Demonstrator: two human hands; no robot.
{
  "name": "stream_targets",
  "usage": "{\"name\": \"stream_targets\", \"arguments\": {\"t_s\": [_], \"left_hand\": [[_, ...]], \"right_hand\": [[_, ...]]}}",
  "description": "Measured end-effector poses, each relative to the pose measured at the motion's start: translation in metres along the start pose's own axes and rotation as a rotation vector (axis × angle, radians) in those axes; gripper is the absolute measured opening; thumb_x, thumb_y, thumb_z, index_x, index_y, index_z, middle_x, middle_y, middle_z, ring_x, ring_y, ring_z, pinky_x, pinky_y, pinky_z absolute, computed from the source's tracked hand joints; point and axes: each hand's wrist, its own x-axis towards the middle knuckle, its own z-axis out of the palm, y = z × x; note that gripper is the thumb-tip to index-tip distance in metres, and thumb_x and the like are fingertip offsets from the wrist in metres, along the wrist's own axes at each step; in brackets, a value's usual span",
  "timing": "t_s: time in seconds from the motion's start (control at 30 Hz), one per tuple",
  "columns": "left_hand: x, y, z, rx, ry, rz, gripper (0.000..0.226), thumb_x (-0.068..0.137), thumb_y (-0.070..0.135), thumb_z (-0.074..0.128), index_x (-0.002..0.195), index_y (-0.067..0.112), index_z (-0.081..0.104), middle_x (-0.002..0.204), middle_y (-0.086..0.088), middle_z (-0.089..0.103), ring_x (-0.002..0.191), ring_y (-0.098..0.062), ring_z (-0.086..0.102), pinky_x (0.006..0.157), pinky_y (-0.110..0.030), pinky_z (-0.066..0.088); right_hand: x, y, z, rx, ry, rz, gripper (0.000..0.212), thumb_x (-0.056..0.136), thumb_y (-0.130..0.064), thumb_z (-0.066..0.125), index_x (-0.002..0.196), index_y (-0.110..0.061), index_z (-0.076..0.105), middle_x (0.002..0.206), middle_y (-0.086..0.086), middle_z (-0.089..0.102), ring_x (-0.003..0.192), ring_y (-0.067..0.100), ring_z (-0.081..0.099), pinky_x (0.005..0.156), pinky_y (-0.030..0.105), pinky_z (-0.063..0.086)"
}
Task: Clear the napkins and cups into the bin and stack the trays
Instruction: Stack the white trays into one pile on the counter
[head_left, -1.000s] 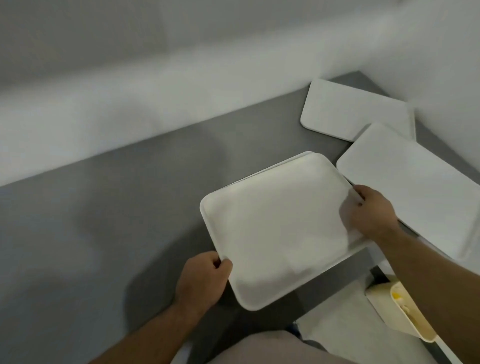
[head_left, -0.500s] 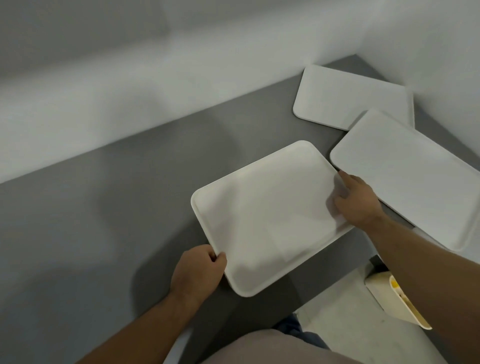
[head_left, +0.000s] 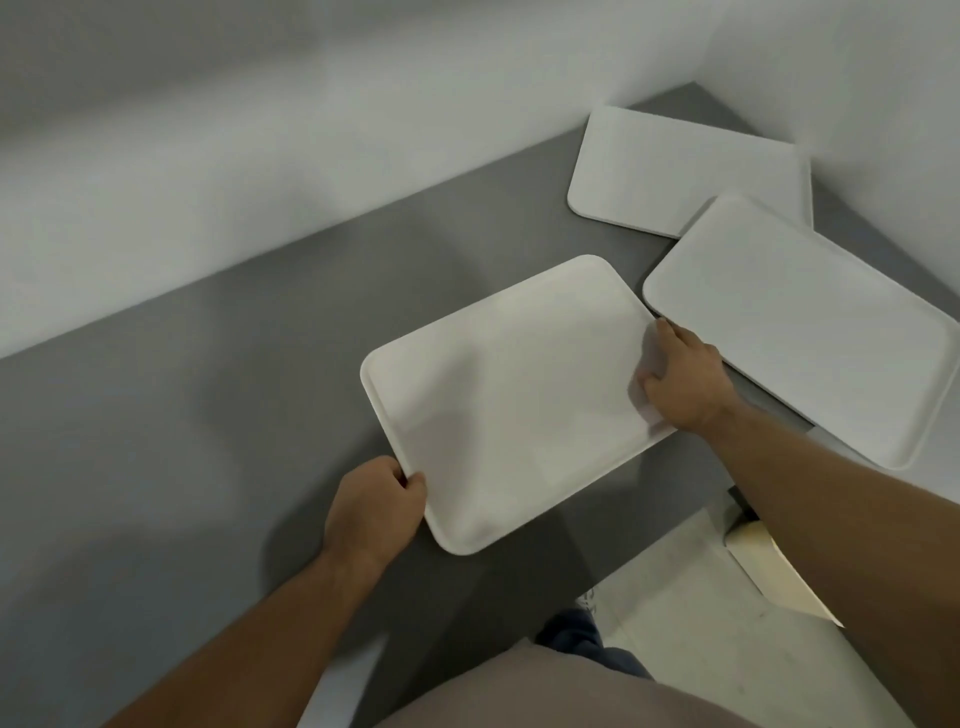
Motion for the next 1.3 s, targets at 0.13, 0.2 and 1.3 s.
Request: {"name": "stream_targets", "arguments": {"t_s": [0.13,0.2,1.3], "left_hand": [[0.021,0.004,-0.010,0.071,0.005,0.004,0.027,0.091,0.036,0.058,0.075,0.016,0.065,0.072,0.001,0.067,0.068,-0.023,0.063,0.060,-0.031,0.043],[0.027,0.004,-0.013,0.107,0.023,0.009,0.027,0.091,0.036,0.058,0.075,0.015,0.065,0.071,0.000,0.065,0.065,-0.023,0.059,0.059,-0.031,0.041],[0.038,0.312,0.075,0.243,-0.038,0.782,0.045,0.088,0.052,0.069,0.123,0.025,0.067,0.130,0.002,0.067,0.115,-0.022,0.063,0.093,-0.039,0.052]], "right_hand": [[0.002,-0.007,0.000,0.050,0.072,-0.093,0.057,0.081,-0.008,0.063,0.136,0.001,0.052,0.136,0.021,0.056,0.122,0.045,0.051,0.105,0.046,0.044],[0.003,-0.007,0.001,0.046,0.090,-0.121,0.051,0.079,-0.005,0.064,0.129,0.006,0.056,0.130,0.022,0.057,0.118,0.045,0.053,0.104,0.046,0.044],[-0.043,0.279,-0.080,0.805,0.489,0.804,0.052,0.087,-0.036,0.065,0.133,-0.013,0.057,0.122,0.013,0.066,0.096,0.028,0.063,0.084,0.039,0.055]]}}
